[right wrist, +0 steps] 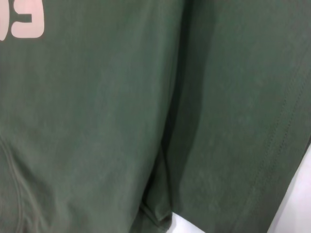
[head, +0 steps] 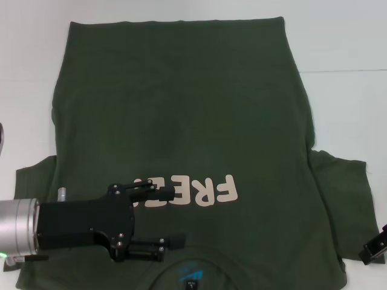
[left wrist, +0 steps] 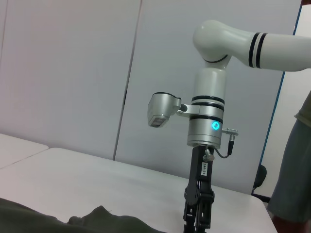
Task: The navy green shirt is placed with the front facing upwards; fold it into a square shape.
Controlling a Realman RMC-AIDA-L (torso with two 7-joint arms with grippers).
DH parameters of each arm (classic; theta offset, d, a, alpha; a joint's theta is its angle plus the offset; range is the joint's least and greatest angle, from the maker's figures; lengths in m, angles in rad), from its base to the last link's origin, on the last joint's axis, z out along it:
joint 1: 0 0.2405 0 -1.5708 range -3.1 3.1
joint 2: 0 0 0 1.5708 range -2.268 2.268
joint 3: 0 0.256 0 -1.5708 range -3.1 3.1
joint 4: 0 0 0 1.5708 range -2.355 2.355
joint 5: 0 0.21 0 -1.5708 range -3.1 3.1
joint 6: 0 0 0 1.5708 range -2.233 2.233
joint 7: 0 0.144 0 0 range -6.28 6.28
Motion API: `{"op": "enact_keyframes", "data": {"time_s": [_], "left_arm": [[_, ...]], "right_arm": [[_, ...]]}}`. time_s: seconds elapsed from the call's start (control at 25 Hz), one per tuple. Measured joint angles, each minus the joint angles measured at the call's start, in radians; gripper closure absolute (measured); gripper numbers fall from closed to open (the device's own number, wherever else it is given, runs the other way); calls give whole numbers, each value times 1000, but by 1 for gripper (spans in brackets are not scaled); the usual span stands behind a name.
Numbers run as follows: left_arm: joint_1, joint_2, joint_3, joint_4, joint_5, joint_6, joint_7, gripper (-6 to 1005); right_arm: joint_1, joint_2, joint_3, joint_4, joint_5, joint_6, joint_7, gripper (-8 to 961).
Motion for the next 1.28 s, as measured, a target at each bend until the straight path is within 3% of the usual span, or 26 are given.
{"op": "enact_keyframes", "data": {"time_s": [1.28], "left_arm": [[1, 0, 0, 0, 0, -2, 1, 126]], "right_arm": [[24, 17, -8, 14, 11, 21, -9, 182]]}}
